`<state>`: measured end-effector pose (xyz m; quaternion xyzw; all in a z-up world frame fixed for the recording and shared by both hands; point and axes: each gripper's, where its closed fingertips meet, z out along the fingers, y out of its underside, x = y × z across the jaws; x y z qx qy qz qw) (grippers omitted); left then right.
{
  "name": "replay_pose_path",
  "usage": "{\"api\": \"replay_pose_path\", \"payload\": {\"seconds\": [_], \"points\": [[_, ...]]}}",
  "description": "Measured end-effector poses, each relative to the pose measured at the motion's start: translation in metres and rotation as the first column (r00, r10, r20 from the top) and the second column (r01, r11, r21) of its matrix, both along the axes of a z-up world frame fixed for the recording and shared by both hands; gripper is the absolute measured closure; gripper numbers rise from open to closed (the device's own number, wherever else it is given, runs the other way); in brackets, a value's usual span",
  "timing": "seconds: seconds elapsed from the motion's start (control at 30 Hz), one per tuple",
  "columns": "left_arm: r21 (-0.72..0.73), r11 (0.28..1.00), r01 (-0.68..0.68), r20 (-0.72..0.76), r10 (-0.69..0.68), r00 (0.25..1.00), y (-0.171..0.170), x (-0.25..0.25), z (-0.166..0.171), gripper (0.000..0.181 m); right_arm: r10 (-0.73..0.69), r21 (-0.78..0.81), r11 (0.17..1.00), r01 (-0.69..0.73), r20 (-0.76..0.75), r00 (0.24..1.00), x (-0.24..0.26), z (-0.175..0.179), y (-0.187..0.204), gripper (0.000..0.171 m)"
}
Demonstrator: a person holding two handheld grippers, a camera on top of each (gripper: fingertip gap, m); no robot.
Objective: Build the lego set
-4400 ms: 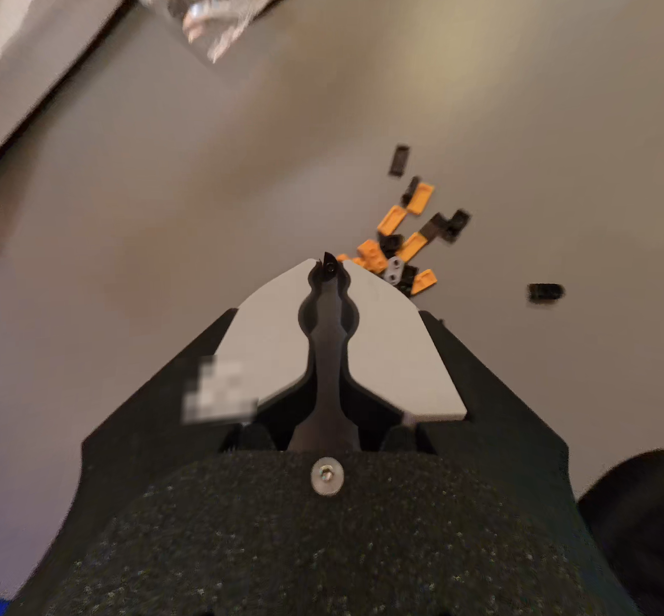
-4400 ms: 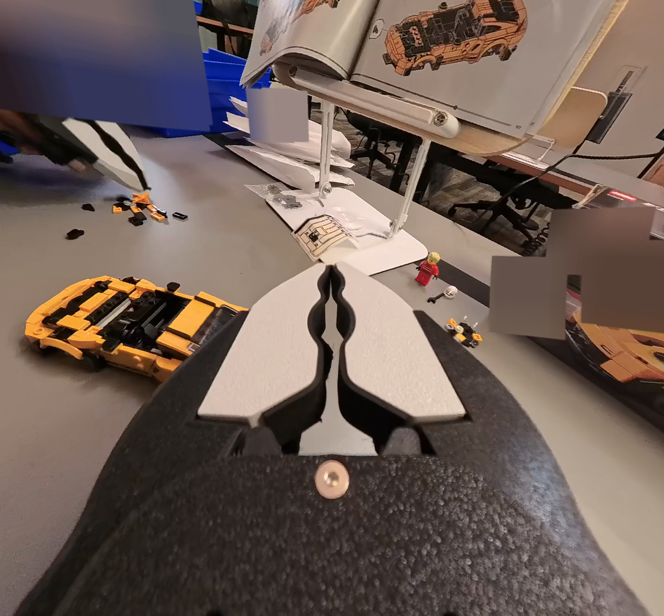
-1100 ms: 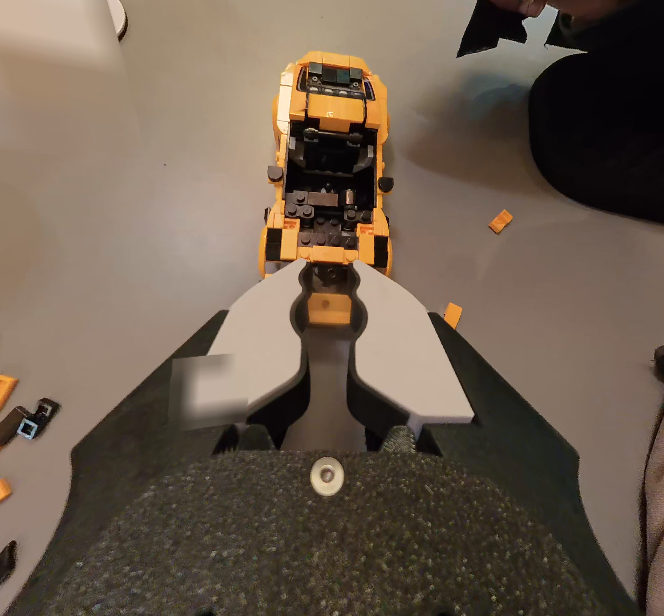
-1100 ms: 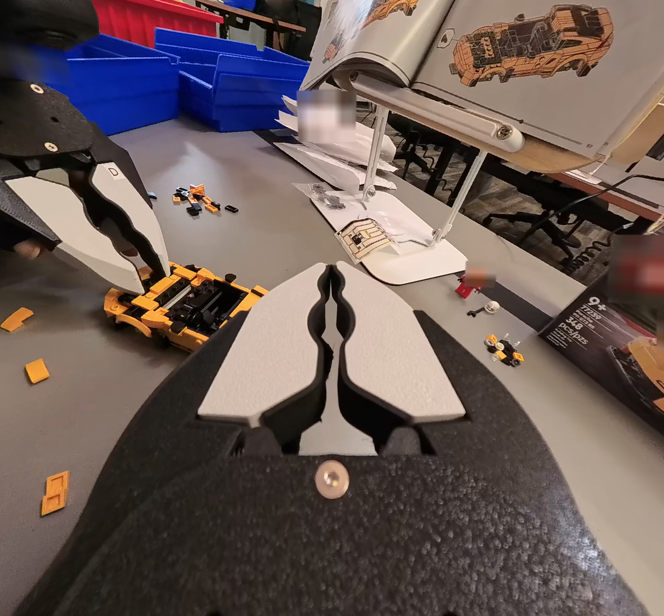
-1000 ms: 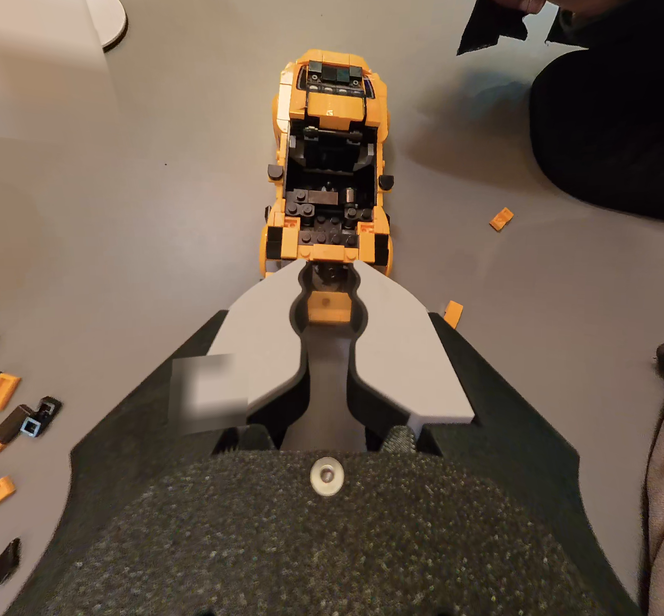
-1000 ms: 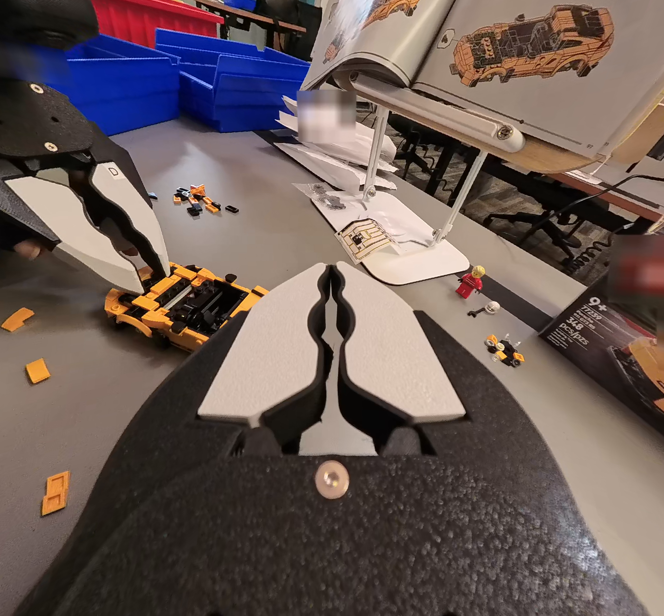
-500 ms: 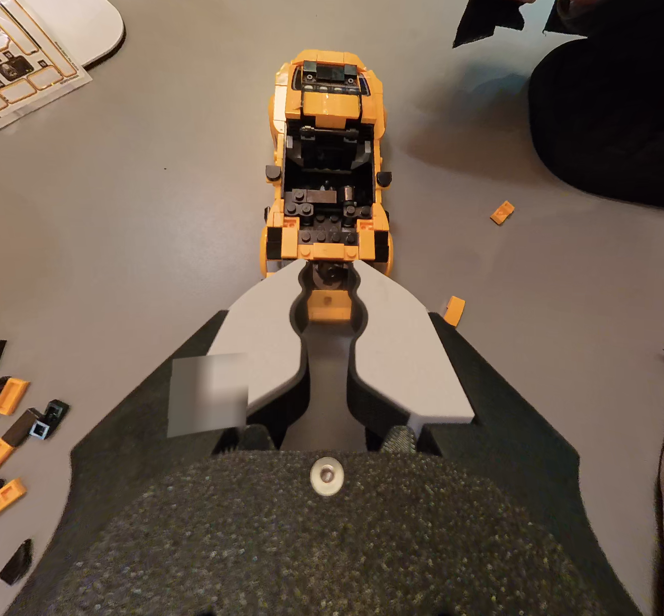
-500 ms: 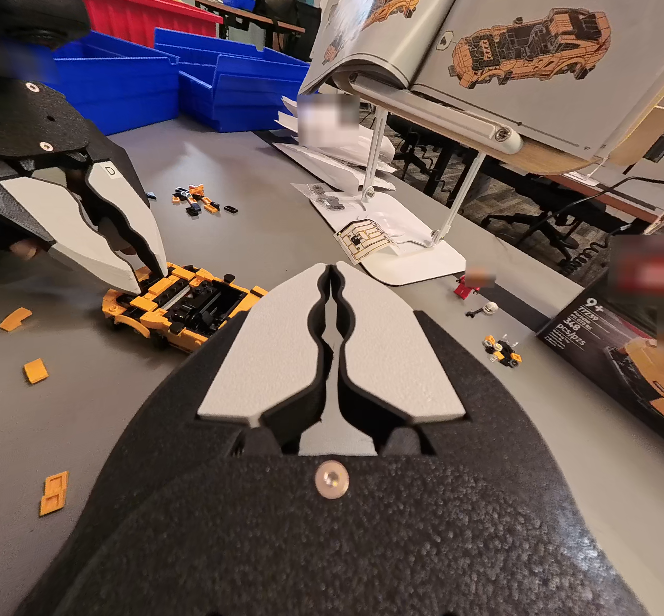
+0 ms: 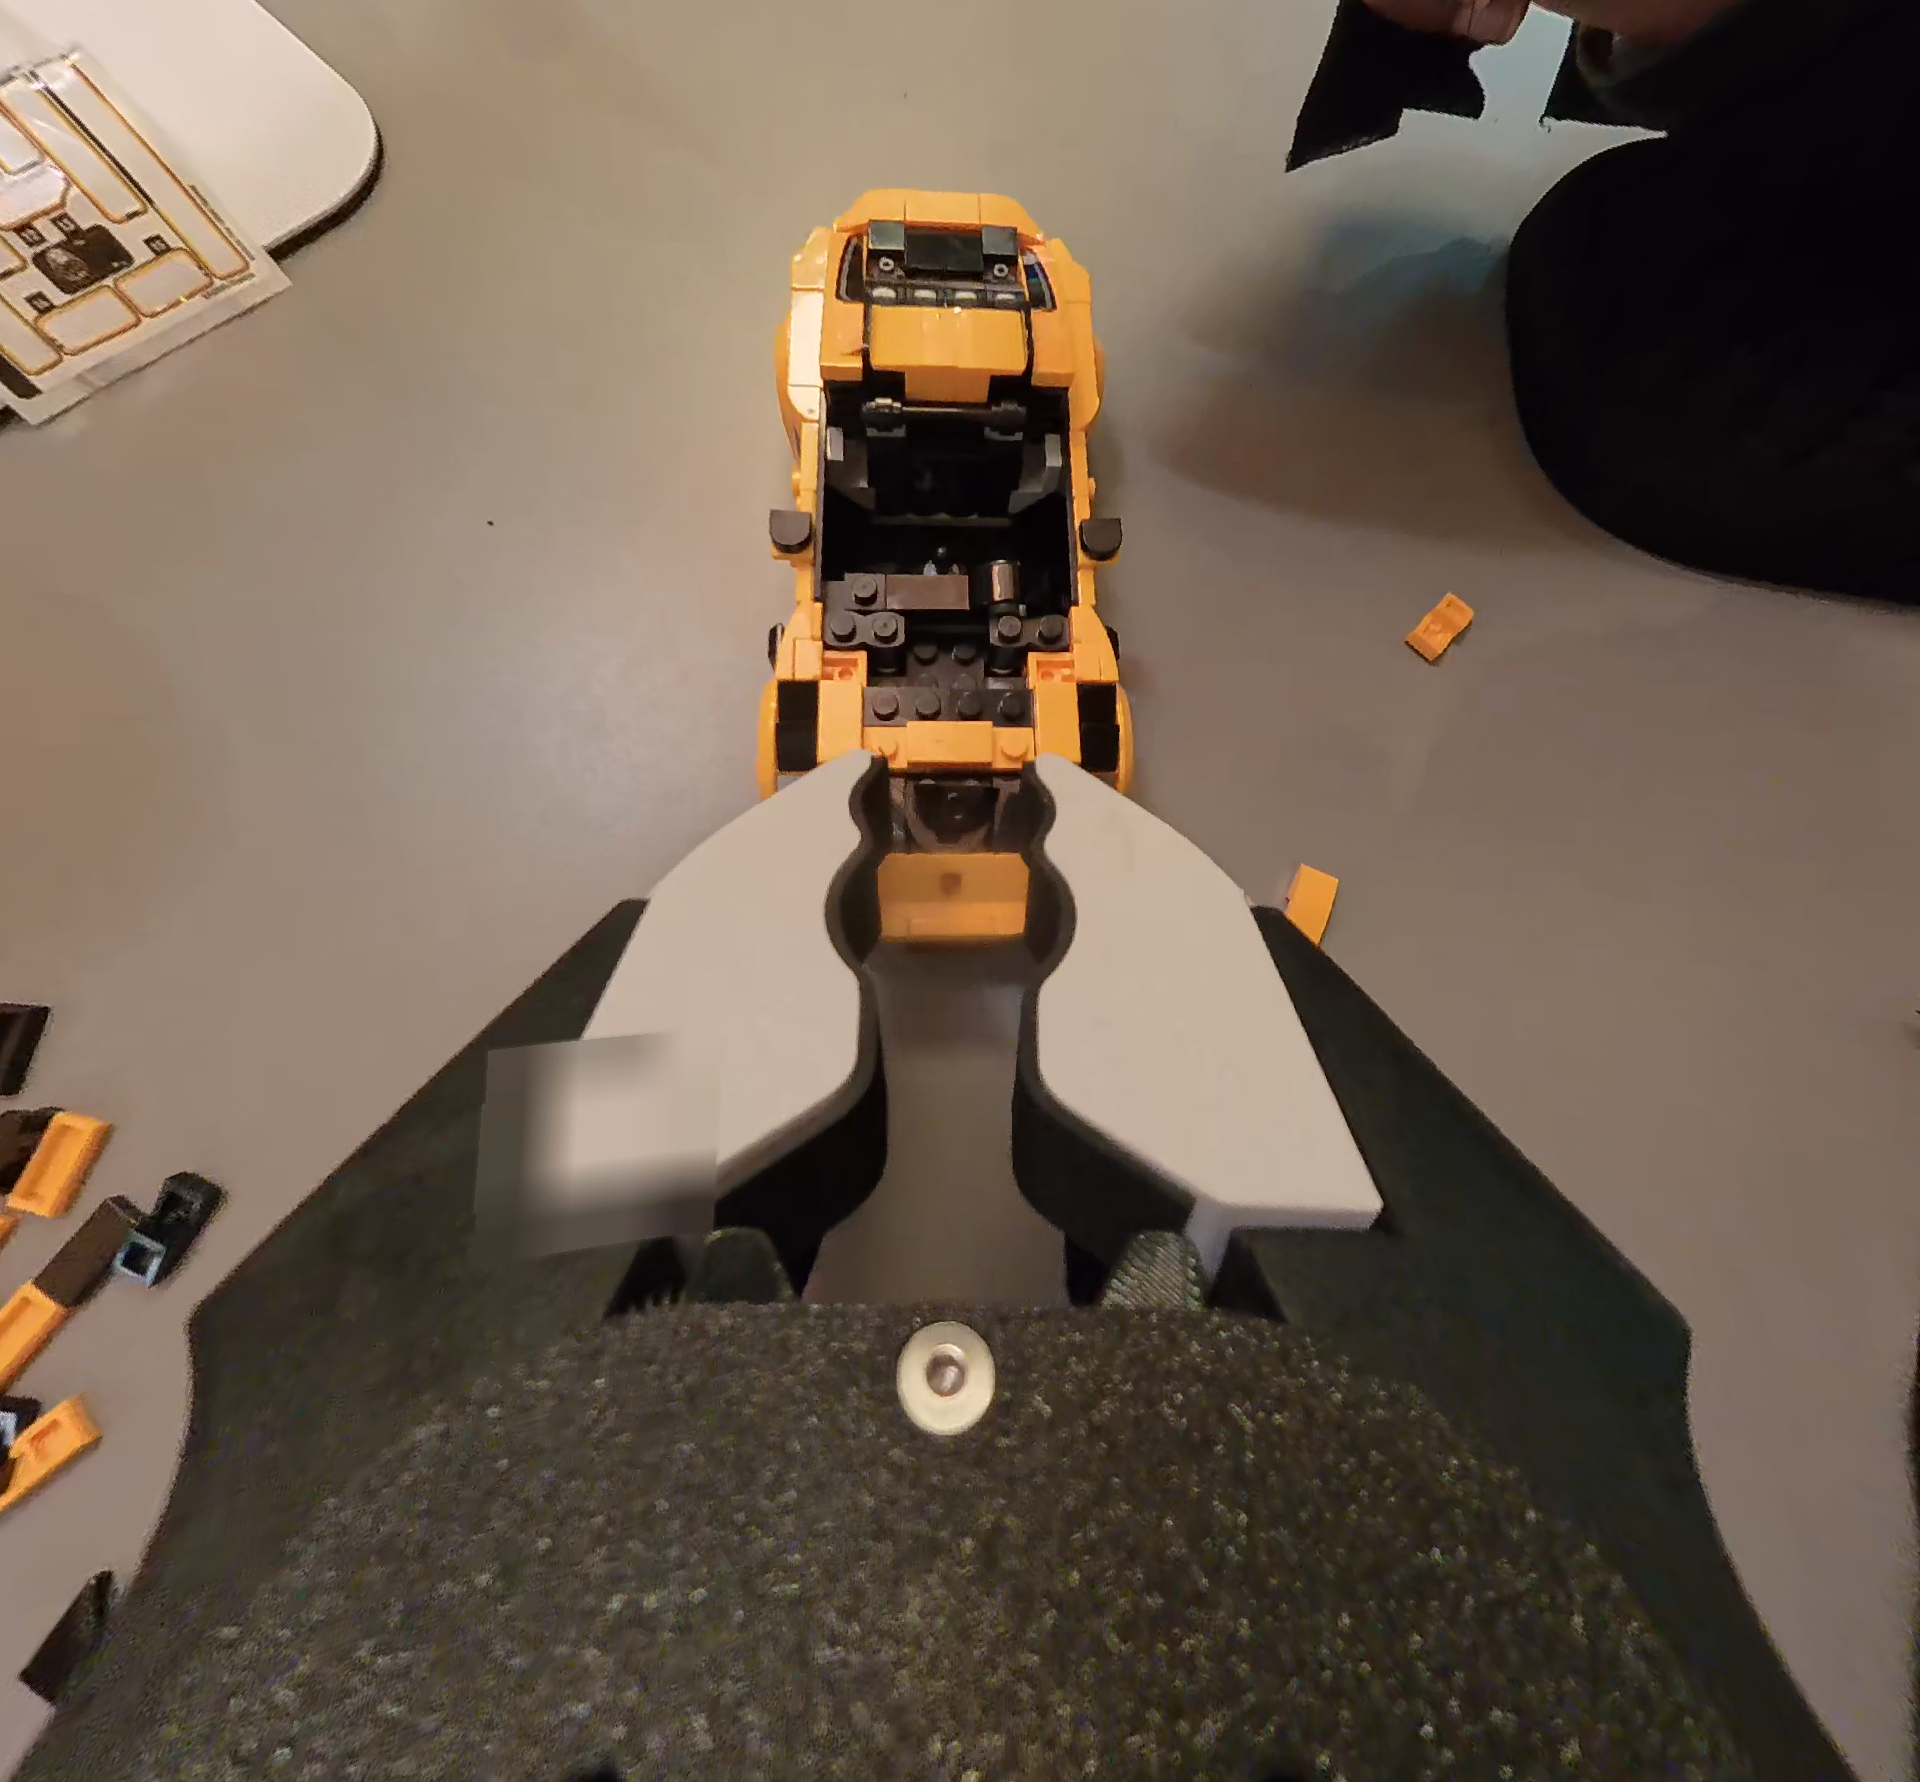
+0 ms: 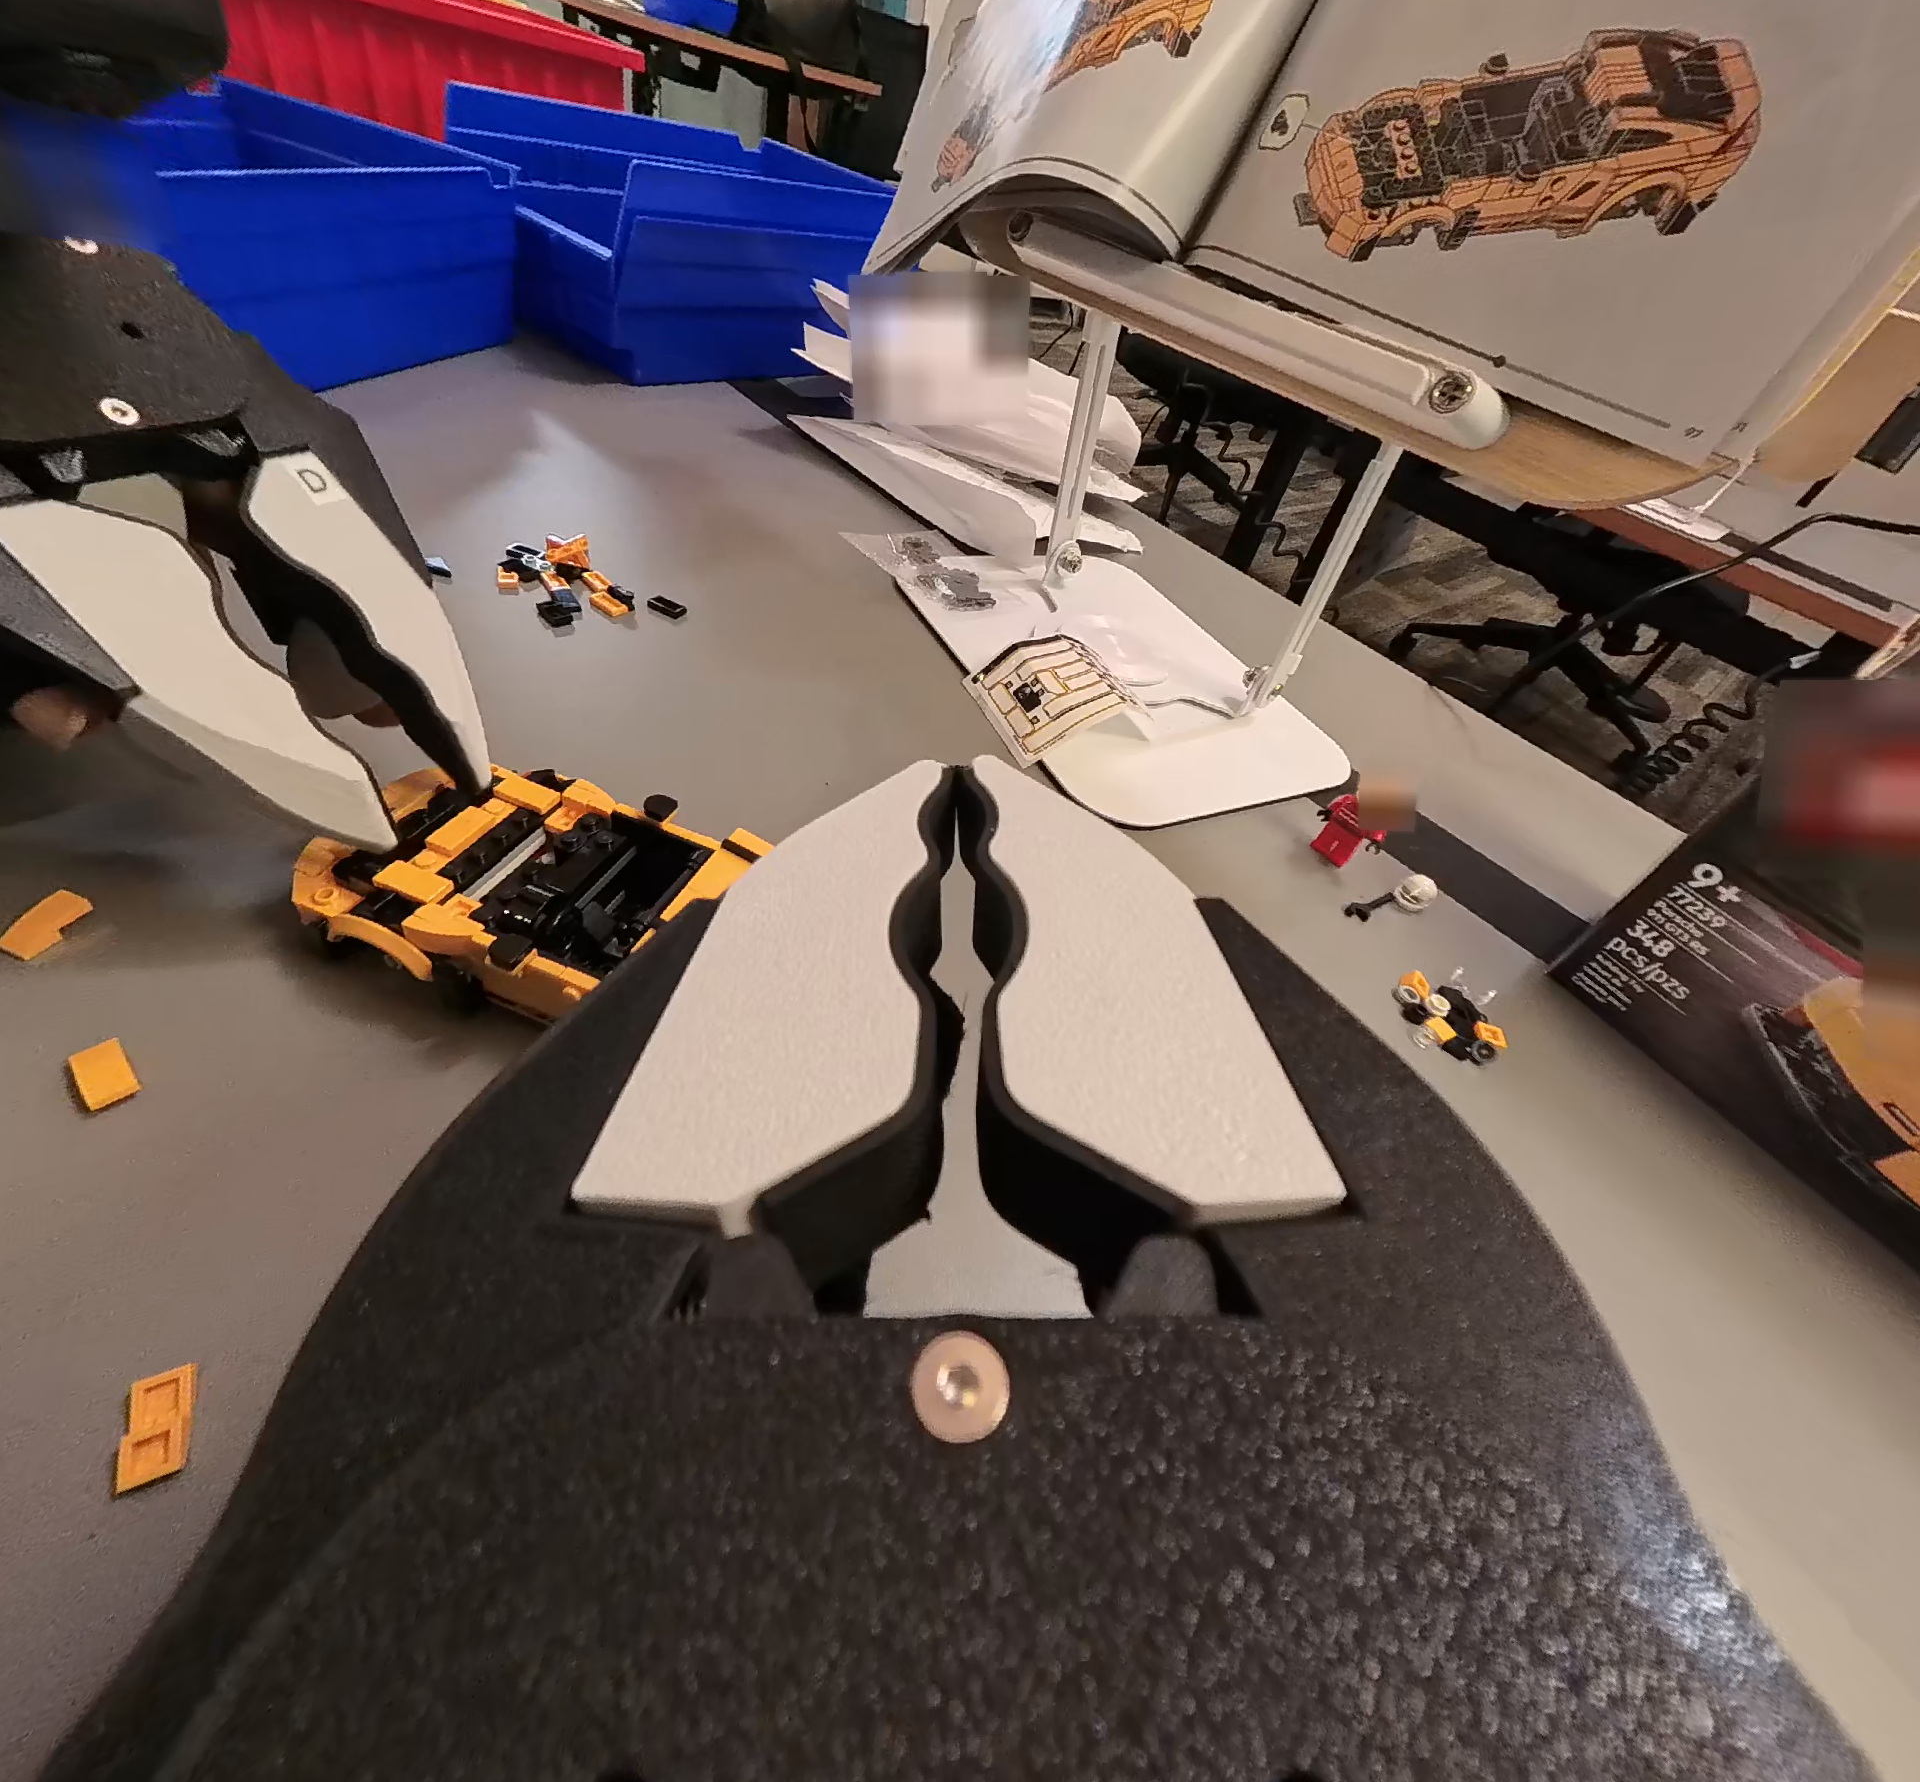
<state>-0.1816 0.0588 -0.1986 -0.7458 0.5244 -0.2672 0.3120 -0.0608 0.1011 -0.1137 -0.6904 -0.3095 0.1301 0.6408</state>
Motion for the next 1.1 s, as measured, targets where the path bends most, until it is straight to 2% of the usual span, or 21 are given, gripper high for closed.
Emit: {"api": "replay_pose_path", "payload": {"seconds": [0.27, 0.53, 0.7, 1.1], "points": [[0.021, 0.998, 0.065, 0.030, -0.066, 0.997, -0.001, -0.006, 0.011, 0.158, 0.001, 0.000, 1.000, -0.001, 0.000, 1.000, 0.000, 0.000, 0.000, 0.171], [0.063, 0.977, 0.202, -0.021, -0.201, 0.979, -0.001, -0.015, 0.007, 0.159, 0.003, -0.003, 1.000, -0.003, 0.003, 1.000, -0.001, -0.001, 0.000, 0.171], [0.066, 0.968, 0.243, -0.053, -0.240, 0.969, 0.000, -0.013, 0.003, 0.163, 0.003, -0.005, 1.000, -0.003, 0.002, 1.000, 0.000, -0.001, 0.000, 0.171], [0.075, 0.969, 0.237, -0.085, -0.231, 0.969, -0.002, -0.005, -0.005, 0.169, 0.004, -0.010, 1.000, -0.004, 0.001, 1.000, 0.000, -0.003, 0.000, 0.171]]}}
